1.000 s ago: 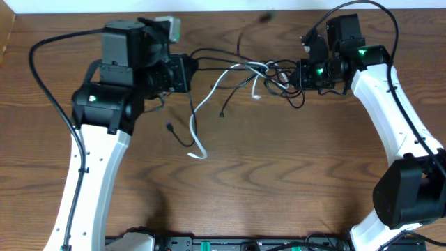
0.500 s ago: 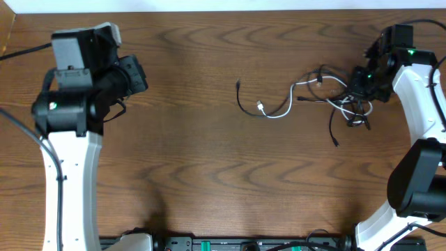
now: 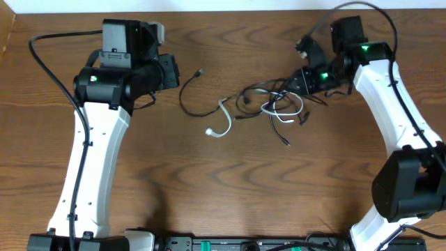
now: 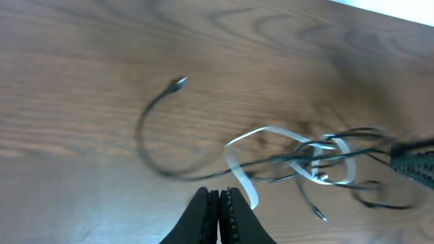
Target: Untangle cables
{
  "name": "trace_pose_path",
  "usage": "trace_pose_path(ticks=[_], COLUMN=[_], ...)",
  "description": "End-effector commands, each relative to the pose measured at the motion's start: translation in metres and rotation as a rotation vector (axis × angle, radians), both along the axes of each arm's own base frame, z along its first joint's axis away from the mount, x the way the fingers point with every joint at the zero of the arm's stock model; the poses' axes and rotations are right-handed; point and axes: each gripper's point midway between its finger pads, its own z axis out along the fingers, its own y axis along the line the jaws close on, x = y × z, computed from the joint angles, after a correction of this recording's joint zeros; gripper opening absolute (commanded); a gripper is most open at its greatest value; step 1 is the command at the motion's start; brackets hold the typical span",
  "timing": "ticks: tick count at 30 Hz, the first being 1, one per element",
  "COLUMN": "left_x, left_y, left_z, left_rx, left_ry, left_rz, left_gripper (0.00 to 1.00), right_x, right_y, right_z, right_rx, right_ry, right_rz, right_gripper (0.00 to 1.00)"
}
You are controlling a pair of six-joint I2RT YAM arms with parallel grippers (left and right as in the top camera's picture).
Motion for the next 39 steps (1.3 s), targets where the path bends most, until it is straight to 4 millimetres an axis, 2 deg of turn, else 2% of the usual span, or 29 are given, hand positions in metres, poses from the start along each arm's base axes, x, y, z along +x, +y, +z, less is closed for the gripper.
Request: trace_pose_path(ticks=[1, 4, 10, 11, 15, 16, 20, 23, 24, 30, 35, 39], left_x=[0.001, 0.002, 0.005, 0.006, 0.005, 0.006, 0.015, 0.021, 0.022, 0.025, 0.031, 0.027], left_y=[-0.015, -0.024, -0.048, -0.062, -0.108, -0.126, -0.153, -0.165, -0.170, -0.175, -0.176, -0.174], left_z=[0.007, 0.005, -0.017, -0.027, -0.047, -0.058, -0.086, -0.109, -0.125, -0.176, -0.206, -0.222], left_rx=[-0.016, -0.022, -0.014, -0.003, -0.018, -0.018, -0.001, 0.002, 0.009, 0.039, 0.048, 0.055], left_ry=[-0.029, -0.025, 0.022, 0.034, 0.032, 0.025, 0.024, 0.045, 0.066, 0.147, 0.178, 0.224], left_rz=[-0.066, -0.088, -0.149, -0.198, -0.391, -0.456, -0.528, -0.547, -0.561, -0.579, -0.575, -0.574], left_gripper=[0.08, 0.08, 0.08, 0.09, 0.15, 0.23, 0.31, 0.35, 0.37, 0.39, 0.41, 0.41], right_x=[0.002, 0.006, 0.024, 0.026, 0.032, 0.034, 0.032, 0.032, 0.031, 0.031, 0.030, 0.030], right_y=[0.011, 0.001, -0.053, -0.065, -0.088, -0.100, -0.120, -0.128, -0.130, -0.129, -0.129, -0.129], right_z=[0.046, 0.041, 0.022, 0.020, 0.020, 0.020, 0.019, 0.018, 0.017, 0.017, 0.017, 0.017], right_rx=[0.065, 0.029, -0.159, -0.188, -0.191, -0.191, -0.198, -0.202, -0.206, -0.210, -0.211, -0.211], right_ry=[-0.105, -0.066, -0.003, 0.006, 0.011, 0.014, 0.029, 0.034, 0.035, 0.031, 0.033, 0.033], right_rz=[0.031, -0.059, -0.377, -0.446, -0.527, -0.553, -0.592, -0.604, -0.602, -0.589, -0.589, -0.587], right_gripper=[0.64, 0.72, 0.73, 0.73, 0.73, 0.73, 0.74, 0.74, 0.74, 0.75, 0.75, 0.76])
